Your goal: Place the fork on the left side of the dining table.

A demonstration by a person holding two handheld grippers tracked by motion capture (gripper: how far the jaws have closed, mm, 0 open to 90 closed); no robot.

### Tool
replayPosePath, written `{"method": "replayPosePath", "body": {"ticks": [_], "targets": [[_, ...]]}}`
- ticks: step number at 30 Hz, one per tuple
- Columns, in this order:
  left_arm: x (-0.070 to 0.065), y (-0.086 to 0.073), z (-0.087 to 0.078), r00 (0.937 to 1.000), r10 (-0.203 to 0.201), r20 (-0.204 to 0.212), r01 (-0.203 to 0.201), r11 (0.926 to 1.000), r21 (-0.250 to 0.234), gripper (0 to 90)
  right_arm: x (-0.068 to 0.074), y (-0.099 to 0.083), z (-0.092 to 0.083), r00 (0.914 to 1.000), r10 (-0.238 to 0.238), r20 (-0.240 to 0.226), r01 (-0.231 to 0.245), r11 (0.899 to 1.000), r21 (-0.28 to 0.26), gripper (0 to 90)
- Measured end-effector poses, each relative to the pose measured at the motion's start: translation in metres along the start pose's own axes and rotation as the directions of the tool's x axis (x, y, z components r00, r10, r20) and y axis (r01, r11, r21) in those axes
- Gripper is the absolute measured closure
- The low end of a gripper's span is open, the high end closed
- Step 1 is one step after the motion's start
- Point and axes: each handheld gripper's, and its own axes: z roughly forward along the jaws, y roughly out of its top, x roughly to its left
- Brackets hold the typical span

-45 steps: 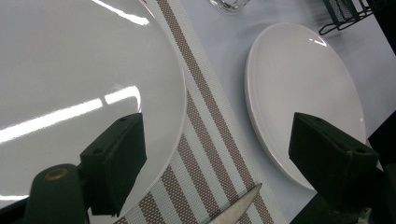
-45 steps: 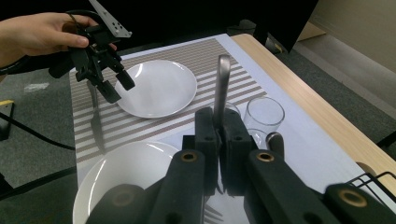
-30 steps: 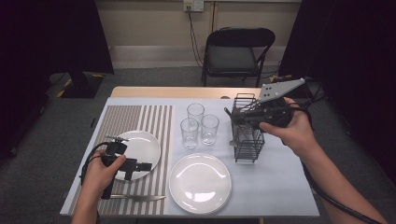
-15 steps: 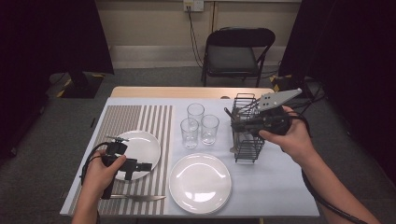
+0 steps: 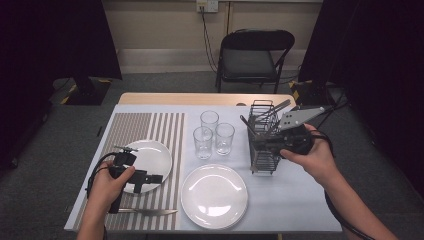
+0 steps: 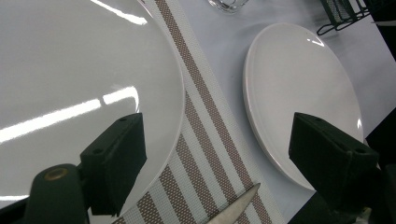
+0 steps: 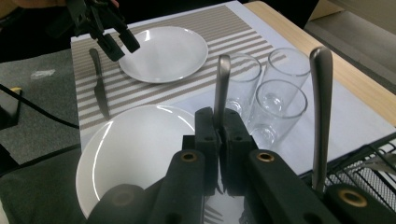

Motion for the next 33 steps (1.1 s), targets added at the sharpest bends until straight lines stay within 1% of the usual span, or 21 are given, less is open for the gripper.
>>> {"method": "replayPosePath", "body": {"ticks": [2, 4, 10, 22, 28, 33], "targets": [[0.000, 0.000, 0.000, 1.0000, 0.002, 0.004, -0.002, 1.0000, 0.001, 18.6, 0.000, -0.004, 0.000, 1.0000, 0.008, -0.001, -0.008, 1.000, 0.002, 87.7], [0.000, 0.000, 0.001, 1.0000, -0.005, 0.004, 0.005, 1.0000, -0.001, 18.6, 0.000, -0.007, 0.000, 1.0000, 0.005, -0.001, -0.005, 1.000, 0.011, 87.7], [0.000, 0.000, 0.001, 1.0000, -0.002, 0.004, 0.002, 1.0000, 0.001, 18.6, 0.000, -0.018, 0.000, 0.9999, 0.013, 0.004, -0.013, 0.999, 0.029, 87.7], [0.001, 0.000, 0.000, 1.0000, 0.000, 0.002, 0.000, 1.0000, 0.001, 18.6, -0.003, -0.046, 0.003, 0.9985, 0.052, 0.015, -0.053, 0.997, 0.047, 87.7], [0.000, 0.000, 0.001, 1.0000, 0.002, 0.004, -0.002, 1.0000, 0.003, 18.6, -0.003, -0.057, 0.004, 0.9978, 0.062, 0.024, -0.064, 0.997, 0.054, 87.7], [-0.002, 0.000, 0.002, 0.9998, -0.011, 0.015, 0.011, 0.9998, 0.014, 19.6, -0.004, -0.065, 0.005, 0.9969, 0.075, 0.023, -0.076, 0.996, 0.054, 87.7]]}}
